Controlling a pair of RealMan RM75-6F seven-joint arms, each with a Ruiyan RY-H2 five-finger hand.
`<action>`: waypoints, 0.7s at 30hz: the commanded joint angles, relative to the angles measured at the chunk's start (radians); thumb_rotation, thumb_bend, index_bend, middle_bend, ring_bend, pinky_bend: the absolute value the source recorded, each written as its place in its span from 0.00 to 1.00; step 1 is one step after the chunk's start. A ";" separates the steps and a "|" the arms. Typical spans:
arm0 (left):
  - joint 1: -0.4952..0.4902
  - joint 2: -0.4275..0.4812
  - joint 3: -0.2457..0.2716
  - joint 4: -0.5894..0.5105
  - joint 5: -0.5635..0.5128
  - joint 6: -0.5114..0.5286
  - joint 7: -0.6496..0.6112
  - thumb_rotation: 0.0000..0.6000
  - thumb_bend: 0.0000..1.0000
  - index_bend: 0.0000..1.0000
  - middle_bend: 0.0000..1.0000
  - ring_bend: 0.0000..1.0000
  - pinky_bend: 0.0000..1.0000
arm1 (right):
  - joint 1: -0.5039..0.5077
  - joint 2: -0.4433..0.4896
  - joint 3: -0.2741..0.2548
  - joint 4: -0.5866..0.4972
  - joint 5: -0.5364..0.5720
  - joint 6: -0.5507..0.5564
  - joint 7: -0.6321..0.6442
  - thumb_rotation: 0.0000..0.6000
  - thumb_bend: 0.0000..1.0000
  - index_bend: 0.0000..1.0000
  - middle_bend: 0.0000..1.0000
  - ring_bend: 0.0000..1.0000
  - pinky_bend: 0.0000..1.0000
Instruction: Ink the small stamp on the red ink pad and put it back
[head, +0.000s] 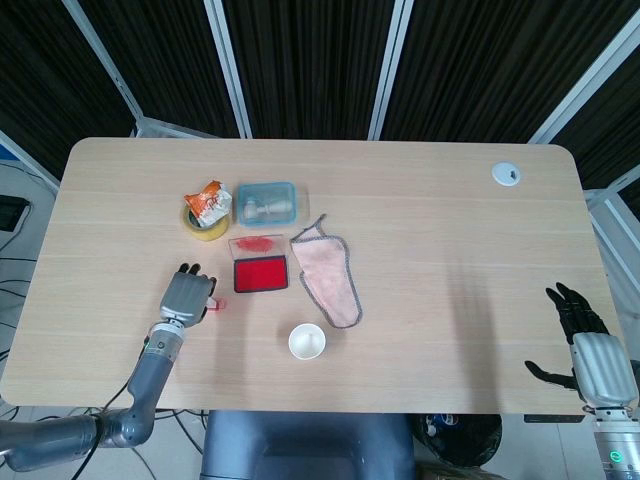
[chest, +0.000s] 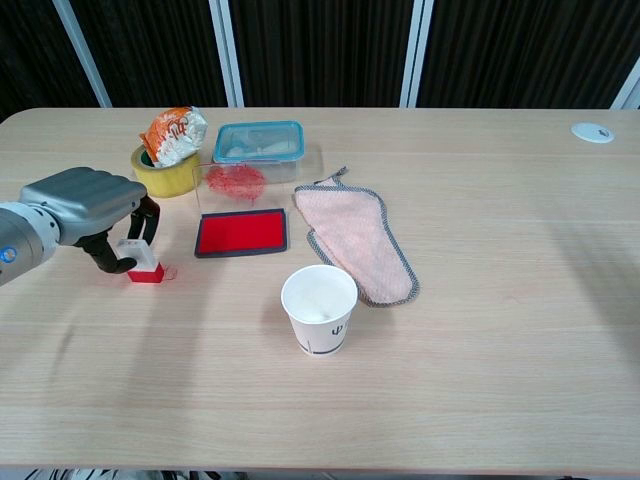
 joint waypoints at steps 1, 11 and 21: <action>-0.001 -0.002 0.002 0.004 0.000 -0.002 -0.004 1.00 0.30 0.50 0.49 0.19 0.22 | 0.000 0.000 0.000 0.000 0.000 -0.001 0.000 1.00 0.13 0.00 0.00 0.00 0.18; -0.005 -0.007 0.011 0.018 0.000 -0.005 -0.010 1.00 0.31 0.52 0.51 0.20 0.23 | 0.000 0.000 0.000 0.000 0.000 0.000 0.000 1.00 0.13 0.00 0.00 0.00 0.18; -0.007 -0.014 0.018 0.028 0.007 -0.005 -0.022 1.00 0.36 0.56 0.54 0.22 0.23 | 0.000 0.001 -0.001 -0.001 0.000 -0.002 0.002 1.00 0.13 0.00 0.00 0.00 0.18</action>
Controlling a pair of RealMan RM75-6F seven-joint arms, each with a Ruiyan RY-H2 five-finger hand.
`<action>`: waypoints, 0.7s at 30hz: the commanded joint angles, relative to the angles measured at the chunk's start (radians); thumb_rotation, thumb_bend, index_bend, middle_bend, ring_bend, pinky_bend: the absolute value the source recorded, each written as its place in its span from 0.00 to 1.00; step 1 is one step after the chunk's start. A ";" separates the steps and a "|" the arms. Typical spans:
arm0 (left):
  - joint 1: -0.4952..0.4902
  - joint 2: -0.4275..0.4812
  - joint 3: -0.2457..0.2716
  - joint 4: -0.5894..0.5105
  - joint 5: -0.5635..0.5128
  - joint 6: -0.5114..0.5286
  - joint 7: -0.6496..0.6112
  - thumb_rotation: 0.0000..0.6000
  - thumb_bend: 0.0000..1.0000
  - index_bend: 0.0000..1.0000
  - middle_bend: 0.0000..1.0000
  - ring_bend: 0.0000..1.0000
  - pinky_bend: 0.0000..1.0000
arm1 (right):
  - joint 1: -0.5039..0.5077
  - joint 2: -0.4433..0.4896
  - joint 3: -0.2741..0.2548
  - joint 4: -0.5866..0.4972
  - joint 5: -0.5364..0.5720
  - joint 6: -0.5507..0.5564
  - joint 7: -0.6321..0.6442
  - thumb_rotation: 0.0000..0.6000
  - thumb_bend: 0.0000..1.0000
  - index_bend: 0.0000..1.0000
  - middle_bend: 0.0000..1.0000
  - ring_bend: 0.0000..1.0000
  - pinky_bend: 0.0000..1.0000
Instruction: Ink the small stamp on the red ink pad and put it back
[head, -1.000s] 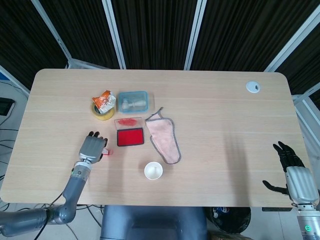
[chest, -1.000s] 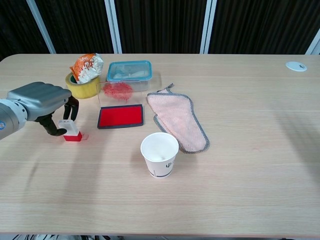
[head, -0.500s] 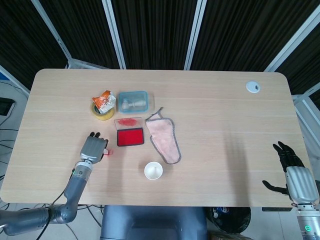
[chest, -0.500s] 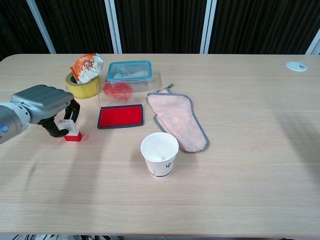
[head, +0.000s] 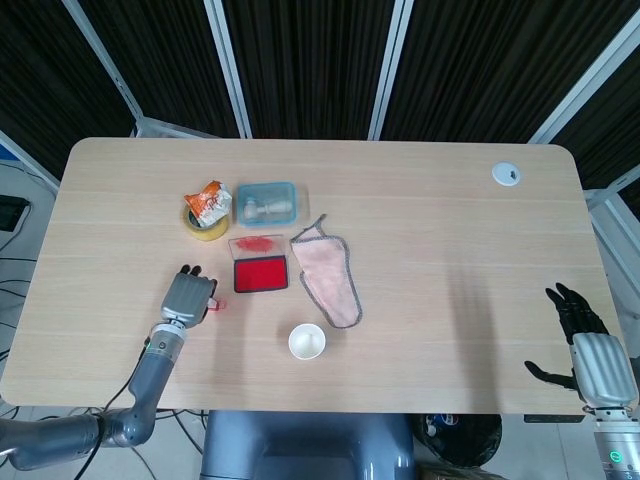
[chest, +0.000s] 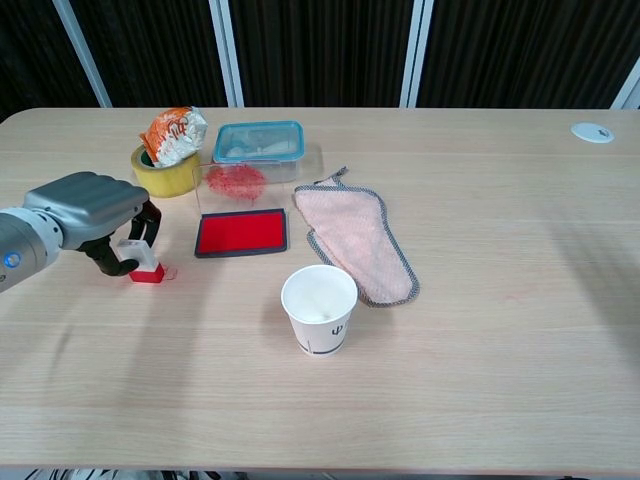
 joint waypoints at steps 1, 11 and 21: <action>0.001 -0.001 0.001 0.002 0.001 0.001 -0.002 1.00 0.37 0.56 0.55 0.22 0.24 | 0.000 0.000 0.000 0.000 0.000 0.000 0.001 1.00 0.13 0.00 0.00 0.00 0.18; 0.009 -0.005 0.003 0.009 0.036 0.030 -0.033 1.00 0.48 0.67 0.66 0.43 0.47 | 0.000 0.001 -0.001 -0.001 0.000 -0.001 0.002 1.00 0.14 0.00 0.00 0.00 0.18; 0.013 0.005 0.004 -0.004 0.112 0.075 -0.062 1.00 0.50 0.73 0.73 0.52 0.56 | 0.000 0.002 -0.001 -0.002 0.002 -0.002 0.005 1.00 0.14 0.00 0.00 0.00 0.18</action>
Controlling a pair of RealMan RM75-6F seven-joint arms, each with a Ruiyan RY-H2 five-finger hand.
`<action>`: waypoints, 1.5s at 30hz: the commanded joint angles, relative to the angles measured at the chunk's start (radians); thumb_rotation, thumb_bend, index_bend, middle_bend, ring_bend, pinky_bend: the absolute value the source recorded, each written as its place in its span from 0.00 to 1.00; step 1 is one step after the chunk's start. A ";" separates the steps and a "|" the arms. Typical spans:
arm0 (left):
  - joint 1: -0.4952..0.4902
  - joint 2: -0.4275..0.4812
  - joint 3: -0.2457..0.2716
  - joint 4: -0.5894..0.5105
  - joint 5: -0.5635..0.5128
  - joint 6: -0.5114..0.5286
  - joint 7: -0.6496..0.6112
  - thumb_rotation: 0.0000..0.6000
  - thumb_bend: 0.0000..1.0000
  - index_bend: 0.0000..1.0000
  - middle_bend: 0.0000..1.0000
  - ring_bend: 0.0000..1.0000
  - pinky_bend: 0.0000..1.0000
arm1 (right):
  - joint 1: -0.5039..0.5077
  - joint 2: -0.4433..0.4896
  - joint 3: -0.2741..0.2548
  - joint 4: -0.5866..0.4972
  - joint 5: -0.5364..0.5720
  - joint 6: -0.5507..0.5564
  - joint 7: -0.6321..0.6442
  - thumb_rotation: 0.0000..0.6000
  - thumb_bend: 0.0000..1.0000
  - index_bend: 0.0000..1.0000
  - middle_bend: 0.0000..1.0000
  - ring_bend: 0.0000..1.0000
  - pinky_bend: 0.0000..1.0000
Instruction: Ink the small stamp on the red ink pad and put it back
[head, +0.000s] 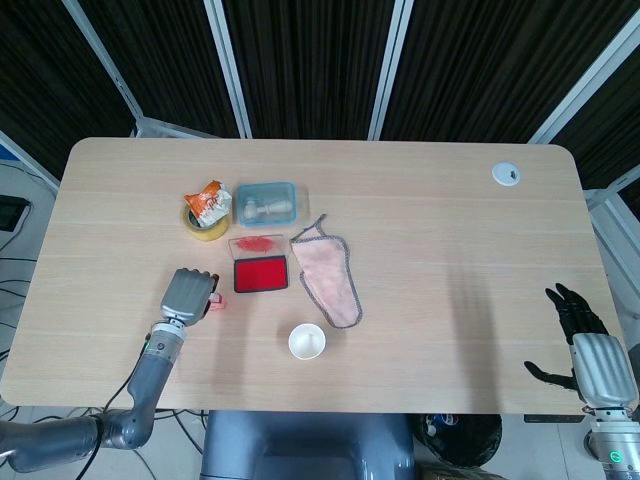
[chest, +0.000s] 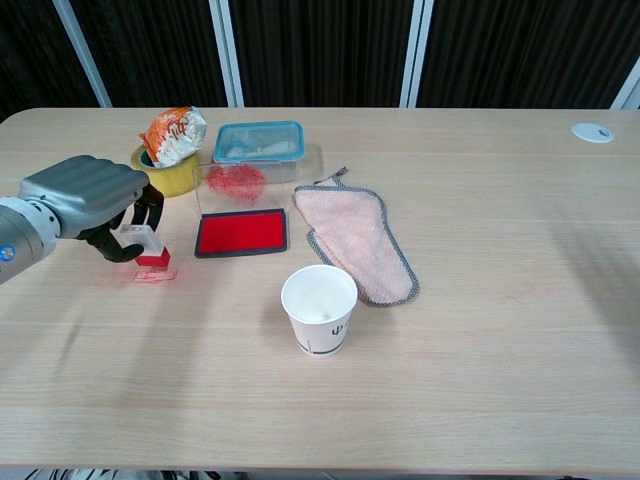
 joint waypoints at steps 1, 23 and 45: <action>0.002 0.005 -0.002 -0.012 0.014 0.015 -0.005 1.00 0.50 0.73 0.73 0.52 0.56 | 0.000 0.000 0.000 0.000 0.000 0.000 0.000 1.00 0.14 0.00 0.00 0.00 0.18; -0.118 -0.108 -0.177 -0.033 -0.173 0.021 0.154 1.00 0.51 0.75 0.76 0.57 0.61 | 0.002 0.008 0.001 -0.007 0.011 -0.013 0.018 1.00 0.16 0.00 0.00 0.00 0.18; -0.259 -0.155 -0.229 0.094 -0.354 -0.157 0.227 1.00 0.52 0.75 0.76 0.58 0.61 | 0.005 0.020 0.001 -0.018 0.024 -0.029 0.042 1.00 0.16 0.00 0.00 0.00 0.18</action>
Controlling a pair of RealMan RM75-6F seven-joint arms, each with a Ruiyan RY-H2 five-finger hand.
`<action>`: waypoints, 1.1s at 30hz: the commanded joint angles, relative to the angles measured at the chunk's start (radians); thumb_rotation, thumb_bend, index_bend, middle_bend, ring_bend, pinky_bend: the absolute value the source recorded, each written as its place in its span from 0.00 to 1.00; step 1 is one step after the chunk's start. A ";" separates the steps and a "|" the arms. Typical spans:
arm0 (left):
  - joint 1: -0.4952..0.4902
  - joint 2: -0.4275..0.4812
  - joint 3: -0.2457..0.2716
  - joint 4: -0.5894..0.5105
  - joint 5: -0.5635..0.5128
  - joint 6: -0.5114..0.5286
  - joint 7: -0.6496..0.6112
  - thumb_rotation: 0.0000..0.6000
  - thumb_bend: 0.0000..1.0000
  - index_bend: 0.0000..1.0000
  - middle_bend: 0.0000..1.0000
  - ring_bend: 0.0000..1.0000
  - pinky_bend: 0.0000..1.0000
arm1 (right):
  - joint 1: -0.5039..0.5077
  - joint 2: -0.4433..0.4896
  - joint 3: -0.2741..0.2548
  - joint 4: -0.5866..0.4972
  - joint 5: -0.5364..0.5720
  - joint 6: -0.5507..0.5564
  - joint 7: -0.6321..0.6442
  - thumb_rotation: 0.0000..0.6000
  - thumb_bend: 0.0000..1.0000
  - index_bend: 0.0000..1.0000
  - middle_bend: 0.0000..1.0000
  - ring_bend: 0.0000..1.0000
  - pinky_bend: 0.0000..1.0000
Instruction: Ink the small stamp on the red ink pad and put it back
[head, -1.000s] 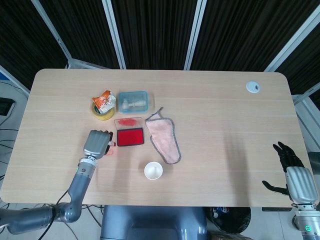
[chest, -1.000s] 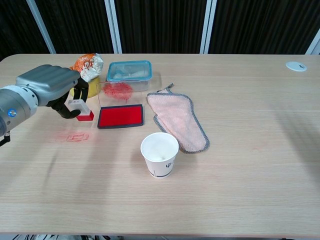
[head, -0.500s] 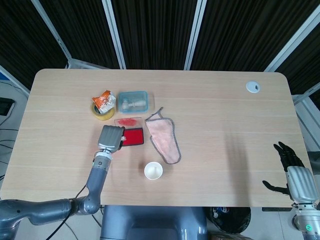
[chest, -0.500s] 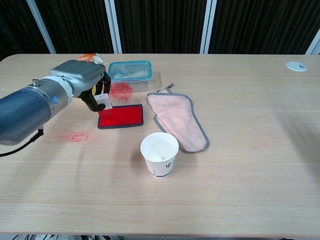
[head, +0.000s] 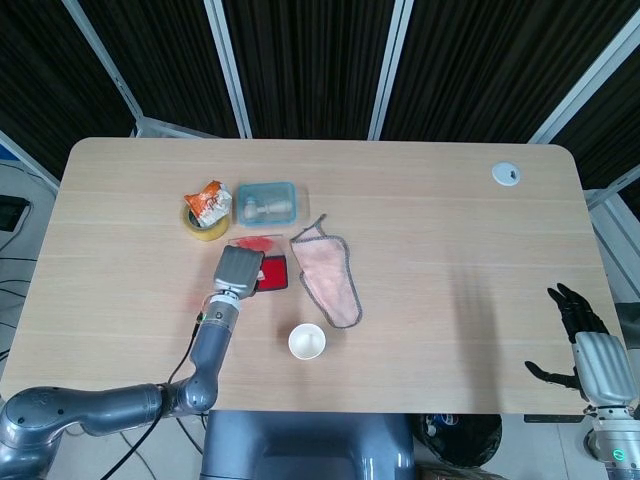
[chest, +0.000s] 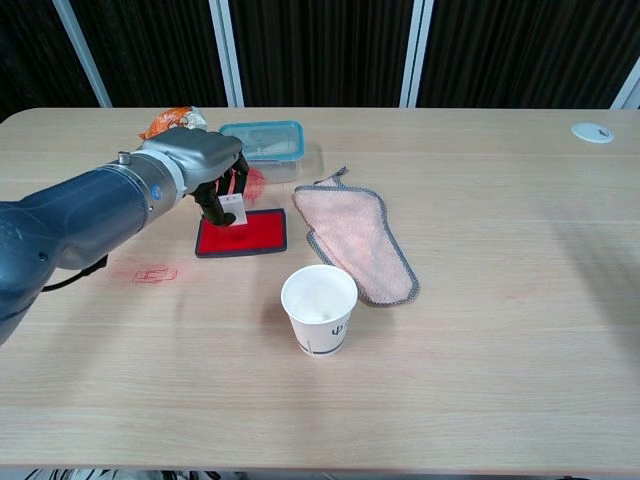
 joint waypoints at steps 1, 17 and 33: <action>-0.018 0.027 0.015 0.014 0.003 -0.070 -0.027 1.00 0.52 0.75 0.76 0.58 0.61 | 0.000 0.000 0.000 -0.001 0.001 -0.001 0.000 1.00 0.16 0.00 0.00 0.00 0.18; -0.044 0.075 0.062 0.062 0.041 -0.157 -0.100 1.00 0.52 0.75 0.76 0.58 0.61 | 0.001 0.002 0.001 -0.005 0.008 -0.006 0.000 1.00 0.16 0.00 0.00 0.00 0.18; -0.059 0.070 0.112 0.126 0.047 -0.200 -0.159 1.00 0.52 0.75 0.76 0.58 0.61 | 0.002 0.003 0.001 -0.008 0.012 -0.011 0.002 1.00 0.16 0.00 0.00 0.00 0.18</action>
